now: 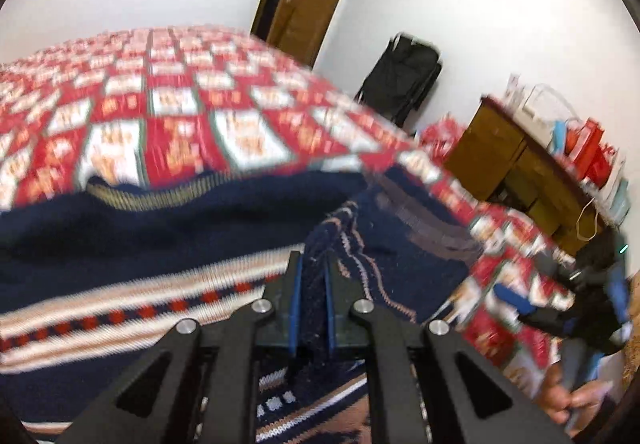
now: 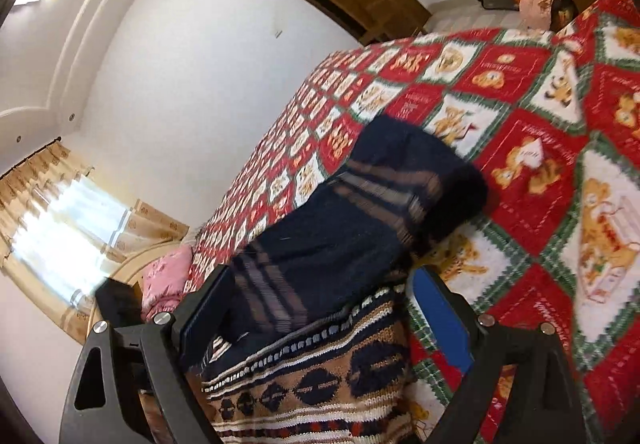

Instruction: Fold small clothes

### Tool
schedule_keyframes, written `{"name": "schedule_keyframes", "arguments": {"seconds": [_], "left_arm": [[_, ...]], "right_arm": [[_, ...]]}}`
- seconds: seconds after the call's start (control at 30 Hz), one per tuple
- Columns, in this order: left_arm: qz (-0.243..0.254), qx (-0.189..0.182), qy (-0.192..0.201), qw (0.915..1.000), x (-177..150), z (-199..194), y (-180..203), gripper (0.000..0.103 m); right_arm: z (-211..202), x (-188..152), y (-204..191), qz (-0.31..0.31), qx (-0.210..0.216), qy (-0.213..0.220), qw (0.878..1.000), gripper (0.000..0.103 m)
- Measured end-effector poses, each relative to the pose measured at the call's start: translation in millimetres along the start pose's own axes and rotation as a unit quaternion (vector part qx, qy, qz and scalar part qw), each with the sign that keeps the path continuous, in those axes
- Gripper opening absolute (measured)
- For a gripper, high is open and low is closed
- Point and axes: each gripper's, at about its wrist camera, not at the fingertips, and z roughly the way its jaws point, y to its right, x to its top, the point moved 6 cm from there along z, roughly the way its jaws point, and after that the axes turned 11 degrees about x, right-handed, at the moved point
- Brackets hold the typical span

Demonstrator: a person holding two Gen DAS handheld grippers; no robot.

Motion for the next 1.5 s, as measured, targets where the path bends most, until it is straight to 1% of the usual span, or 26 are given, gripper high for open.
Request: {"name": "schedule_keyframes", "arguments": {"seconds": [0.13,0.23,0.33,0.4,0.47,0.57,0.6,0.63,0.7,0.73,0.77,0.8,0.83,0.87,0.9,0.93,0.97,1.03,1.1,1.13,1.2,1.27,1.37,1.4,1.43,1.5], "left_arm": [[-0.008,0.016,0.049,0.9986,31.3,-50.7,-16.6,0.01],[-0.023,0.044,0.071,0.9962,45.2,-76.8,-47.5,0.01],[-0.045,0.075,0.078,0.9932,47.4,-90.4,-85.6,0.01],[-0.055,0.113,0.069,0.9897,42.4,-91.1,-115.9,0.01],[-0.063,0.138,0.05,0.9871,32.4,-83.3,-141.3,0.01],[-0.059,0.174,0.019,0.9827,14.1,-59.3,-163.6,0.01],[-0.056,0.192,0.0,0.9799,4.1,-43.0,-171.9,0.01],[-0.053,0.198,-0.01,0.9787,-1.3,-36.0,-176.9,0.01],[-0.046,0.224,-0.034,0.973,-16.1,-14.9,-186.9,0.012],[-0.041,0.245,-0.043,0.9678,-20.8,-6.7,-192.4,0.018],[-0.041,0.257,-0.047,0.9644,-22.6,-7.0,-196.3,0.019],[-0.043,0.277,-0.051,0.9586,-25.1,-7.3,-202.0,0.022],[-0.047,0.29,-0.051,0.9545,-26.9,-11.6,-206.3,0.027],[-0.053,0.311,-0.05,0.9475,-28.0,-17.3,-212.4,0.037],[-0.055,0.327,-0.047,0.9424,-28.7,-24.6,-215.7,0.043],[-0.056,0.337,-0.041,0.9391,-29.1,-31.6,-217.3,0.054],[-0.058,0.354,-0.025,0.933,-27.9,-44.2,-220.3,0.059],[-0.066,0.373,0.0,0.9253,-26.6,-62.1,-223.3,0.061],[-0.078,0.369,0.011,0.9262,-26.6,-71.1,-221.1,0.061],[-0.087,0.357,0.013,0.9298,-29.5,-73.1,-215.7,0.061],[-0.083,0.333,0.007,0.9392,-37.1,-65.4,-199.0,0.061],[-0.067,0.328,-0.005,0.9424,-44.4,-50.1,-184.0,0.061],[-0.058,0.32,-0.028,0.9452,-58.8,-22.8,-171.4,0.061],[-0.059,0.32,-0.032,0.9449,-60.6,-18.9,-170.8,0.061],[-0.061,0.328,-0.04,0.9418,-65.2,-13.6,-174.0,0.061],[-0.056,0.334,-0.034,0.9405,-67.2,-16.9,-175.5,0.063]], "right_arm": [[-14.6,-0.7,-1.4,0.001,-0.008,0.013,1.0,0.092],[-19.7,-2.2,-4.9,-0.005,-0.011,0.018,1.0,0.092],[-21.6,-7.5,-10.4,-0.013,-0.007,0.015,1.0,0.092],[-16.8,-11.6,-13.3,-0.019,-0.007,0.007,1.0,0.092],[-9.1,-17.8,-16.6,-0.027,-0.011,-0.005,1.0,0.092],[7.5,-28.9,-18.5,-0.035,-0.02,-0.029,0.999,0.092],[13.4,-33.1,-19.1,-0.036,-0.024,-0.04,0.998,0.092],[18.6,-36.5,-20.6,-0.038,-0.025,-0.05,0.998,0.092],[25.7,-39.3,-25.4,-0.049,-0.026,-0.062,0.997,0.092],[27.9,-40.2,-30.1,-0.061,-0.031,-0.067,0.995,0.092],[29.0,-39.7,-33.8,-0.072,-0.034,-0.068,0.995,0.092],[29.4,-38.9,-39.3,-0.087,-0.036,-0.069,0.993,0.092],[29.6,-38.2,-44.8,-0.102,-0.038,-0.068,0.992,0.092],[30.8,-37.8,-48.1,-0.114,-0.04,-0.069,0.99,0.092],[32.3,-38.2,-52.0,-0.127,-0.043,-0.07,0.988,0.092],[35.8,-39.2,-57.2,-0.144,-0.047,-0.072,0.986,0.092],[39.2,-40.0,-60.1,-0.154,-0.049,-0.075,0.984,0.092],[51.7,-42.5,-68.8,-0.172,-0.051,-0.083,0.98,0.09],[71.1,-47.2,-80.3,-0.188,-0.043,-0.097,0.977,0.07],[83.5,-50.2,-85.5,-0.201,-0.041,-0.104,0.973,0.066],[106.5,-56.6,-88.8,-0.22,-0.051,-0.116,0.967,0.049],[132.2,-66.1,-85.5,-0.227,-0.07,-0.134,0.962,0.049],[160.8,-83.0,-73.8,-0.213,-0.086,-0.159,0.96,0.049],[168.7,-89.1,-68.0,-0.21,-0.097,-0.167,0.959,0.049],[175.6,-95.7,-61.8,-0.209,-0.105,-0.177,0.956,0.049],[178.8,-101.8,-64.1,-0.244,-0.117,-0.166,0.948,0.049]]}}
